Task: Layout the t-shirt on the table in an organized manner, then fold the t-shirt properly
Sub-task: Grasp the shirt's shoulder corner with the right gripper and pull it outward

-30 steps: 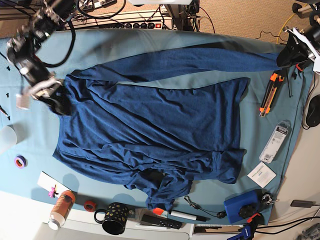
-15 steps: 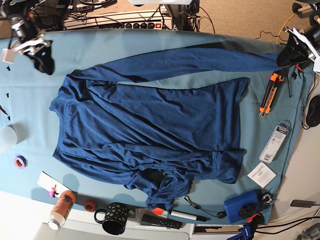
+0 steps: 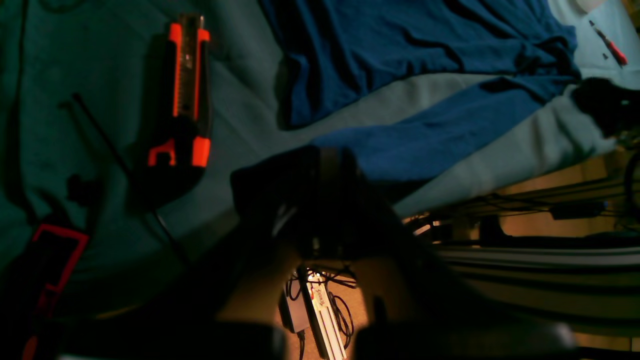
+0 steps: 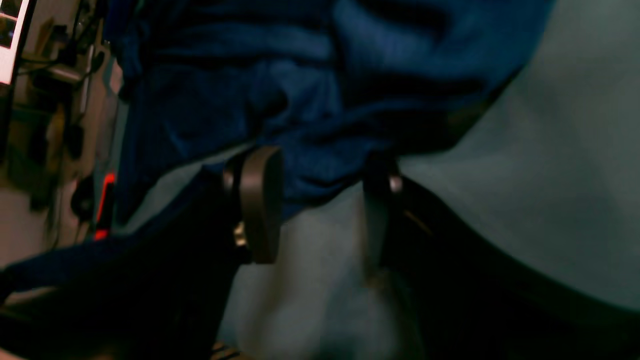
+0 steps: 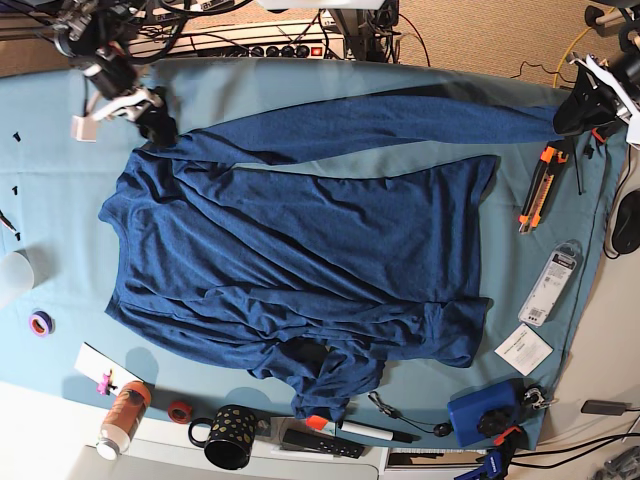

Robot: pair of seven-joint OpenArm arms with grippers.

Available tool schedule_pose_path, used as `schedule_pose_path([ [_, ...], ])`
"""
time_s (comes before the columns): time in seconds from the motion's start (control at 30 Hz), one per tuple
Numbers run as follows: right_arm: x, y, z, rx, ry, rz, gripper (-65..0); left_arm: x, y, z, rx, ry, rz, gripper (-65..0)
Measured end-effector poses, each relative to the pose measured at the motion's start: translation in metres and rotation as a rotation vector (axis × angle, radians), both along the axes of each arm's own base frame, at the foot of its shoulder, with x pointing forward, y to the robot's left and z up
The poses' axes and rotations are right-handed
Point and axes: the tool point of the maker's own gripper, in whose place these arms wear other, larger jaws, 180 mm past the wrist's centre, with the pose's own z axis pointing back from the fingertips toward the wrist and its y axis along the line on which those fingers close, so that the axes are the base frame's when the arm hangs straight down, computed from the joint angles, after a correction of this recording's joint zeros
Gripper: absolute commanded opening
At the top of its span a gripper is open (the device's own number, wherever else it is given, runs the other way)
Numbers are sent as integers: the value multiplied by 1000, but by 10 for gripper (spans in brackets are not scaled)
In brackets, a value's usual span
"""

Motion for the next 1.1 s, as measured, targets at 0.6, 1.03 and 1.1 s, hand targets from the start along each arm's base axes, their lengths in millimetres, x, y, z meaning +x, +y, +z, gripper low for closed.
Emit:
schedule_pose_path([
  [0.6, 24, -4, -15, 64, 19, -105, -387, 1, 0, 0, 0, -2, 0, -650],
  [1.03, 24, -1, -18, 55, 40, -86, -650, 2, 3, 2, 17, -2, -10, -650],
  [1.1, 23, 2, -17, 62, 32, -65, -650, 2, 3, 2, 17, -2, -10, -650],
])
